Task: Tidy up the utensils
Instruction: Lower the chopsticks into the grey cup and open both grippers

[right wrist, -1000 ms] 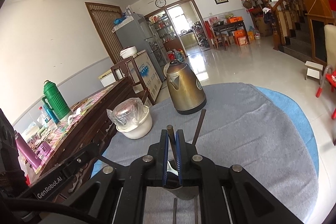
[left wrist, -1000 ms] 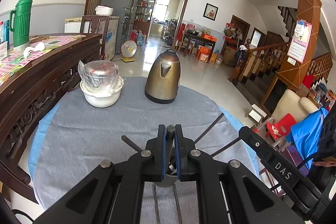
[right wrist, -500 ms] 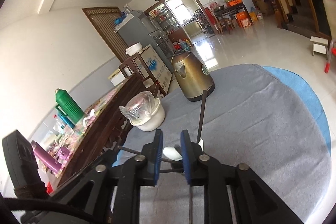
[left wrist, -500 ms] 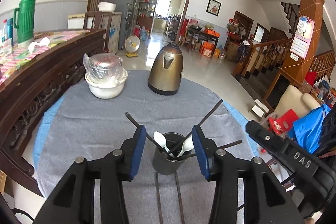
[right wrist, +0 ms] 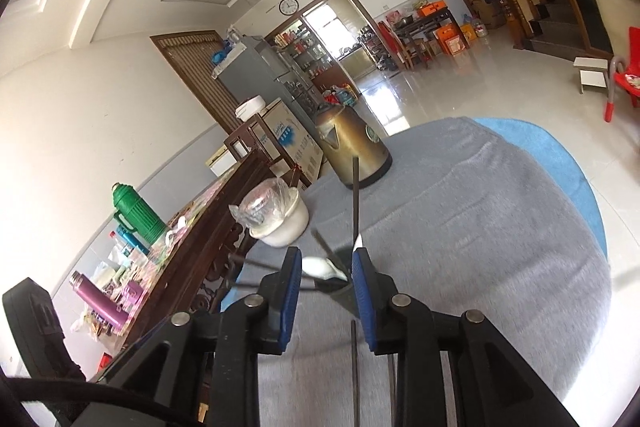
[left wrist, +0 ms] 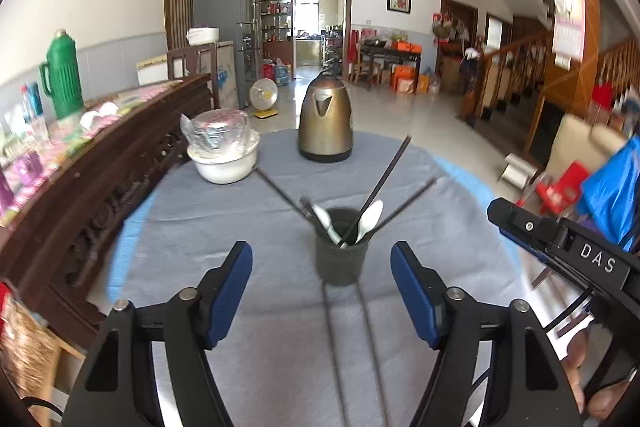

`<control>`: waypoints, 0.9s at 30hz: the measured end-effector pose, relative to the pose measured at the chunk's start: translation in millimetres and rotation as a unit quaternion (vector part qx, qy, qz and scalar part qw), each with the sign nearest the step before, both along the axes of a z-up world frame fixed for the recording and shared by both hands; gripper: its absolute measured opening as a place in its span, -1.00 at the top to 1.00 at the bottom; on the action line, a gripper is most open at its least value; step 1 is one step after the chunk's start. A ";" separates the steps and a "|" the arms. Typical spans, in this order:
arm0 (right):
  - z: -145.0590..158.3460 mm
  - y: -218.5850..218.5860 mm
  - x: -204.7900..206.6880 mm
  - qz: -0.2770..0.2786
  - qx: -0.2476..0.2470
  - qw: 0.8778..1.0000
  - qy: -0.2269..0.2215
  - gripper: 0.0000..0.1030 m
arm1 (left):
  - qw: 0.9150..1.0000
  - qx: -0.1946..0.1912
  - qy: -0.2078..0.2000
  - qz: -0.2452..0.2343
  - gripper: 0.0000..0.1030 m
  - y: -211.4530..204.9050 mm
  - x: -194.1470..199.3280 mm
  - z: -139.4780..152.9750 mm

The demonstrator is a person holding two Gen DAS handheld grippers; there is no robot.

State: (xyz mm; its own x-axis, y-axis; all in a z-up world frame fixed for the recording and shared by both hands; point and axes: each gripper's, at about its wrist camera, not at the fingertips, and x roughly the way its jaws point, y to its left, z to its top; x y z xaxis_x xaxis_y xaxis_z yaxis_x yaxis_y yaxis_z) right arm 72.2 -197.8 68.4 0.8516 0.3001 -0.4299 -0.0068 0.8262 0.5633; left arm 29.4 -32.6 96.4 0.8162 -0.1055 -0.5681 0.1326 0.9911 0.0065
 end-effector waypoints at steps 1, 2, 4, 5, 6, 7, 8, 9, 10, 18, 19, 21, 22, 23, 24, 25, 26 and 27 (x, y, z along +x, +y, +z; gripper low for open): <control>-4.2 1.9 -3.3 0.004 -0.003 1.000 0.006 0.44 | 1.000 0.011 -0.002 0.001 -0.43 -0.8 -4.8 -2.1; -8.0 3.0 -5.9 0.007 -0.006 1.000 0.011 0.44 | 1.000 0.024 -0.004 0.002 -0.43 -1.2 -11.3 -5.3; -17.0 6.6 -11.4 0.013 -0.015 1.000 0.020 0.44 | 0.999 0.038 -0.003 0.001 -0.44 -0.8 -19.1 -11.3; -21.9 8.5 -13.5 0.014 -0.021 0.999 0.026 0.44 | 0.999 0.043 -0.001 0.002 -0.44 -0.5 -22.8 -14.6; -27.3 10.0 -15.4 0.014 -0.025 0.999 0.031 0.44 | 0.999 0.048 0.005 0.003 -0.44 0.6 -25.7 -18.2; -30.9 10.7 -16.8 0.014 -0.025 0.999 0.036 0.44 | 0.999 0.052 0.013 0.005 -0.44 2.1 -27.7 -21.0; -35.1 11.1 -18.1 0.014 -0.021 0.999 0.043 0.44 | 0.998 0.054 0.019 0.006 -0.44 3.7 -30.0 -22.8; -38.1 11.6 -19.5 0.017 -0.016 0.999 0.049 0.44 | 0.998 0.056 0.022 0.009 -0.44 4.9 -32.1 -23.1; -39.4 12.5 -21.7 0.019 -0.013 0.998 0.052 0.44 | 0.998 0.059 0.023 0.012 -0.44 7.1 -35.6 -22.2; -40.7 33.1 -31.6 0.037 -0.051 0.997 0.042 -0.20 | 0.995 0.089 -0.012 0.032 -0.45 26.9 -64.6 -18.8; -43.4 33.9 -32.2 0.035 -0.051 0.997 0.041 -0.23 | 0.996 0.086 -0.013 0.034 -0.45 31.0 -67.8 -18.6; -48.3 36.6 -32.4 0.025 -0.056 0.997 0.042 -0.23 | 0.996 0.085 -0.016 0.036 -0.45 37.8 -72.9 -18.5; -50.1 38.2 -31.7 0.023 -0.057 0.997 0.045 -0.23 | 0.995 0.086 -0.017 0.038 -0.45 40.3 -75.2 -18.6; -50.7 38.7 -31.0 0.023 -0.056 0.997 0.048 -0.23 | 0.995 0.087 -0.019 0.040 -0.45 42.3 -76.4 -19.1; -51.7 40.0 -30.1 0.023 -0.056 0.997 0.049 -0.23 | 0.995 0.088 -0.021 0.042 -0.45 44.8 -78.7 -19.5; -51.9 41.6 -29.6 0.019 -0.059 0.997 0.049 -0.21 | 0.995 0.090 -0.022 0.044 -0.45 46.0 -80.9 -19.9; -51.4 42.9 -29.6 0.017 -0.063 0.997 0.048 -0.20 | 0.995 0.091 -0.023 0.045 -0.45 47.5 -82.0 -20.4; -51.2 45.2 -29.5 0.016 -0.068 0.996 0.047 -0.20 | 0.994 0.091 -0.023 0.046 -0.45 48.5 -82.4 -20.6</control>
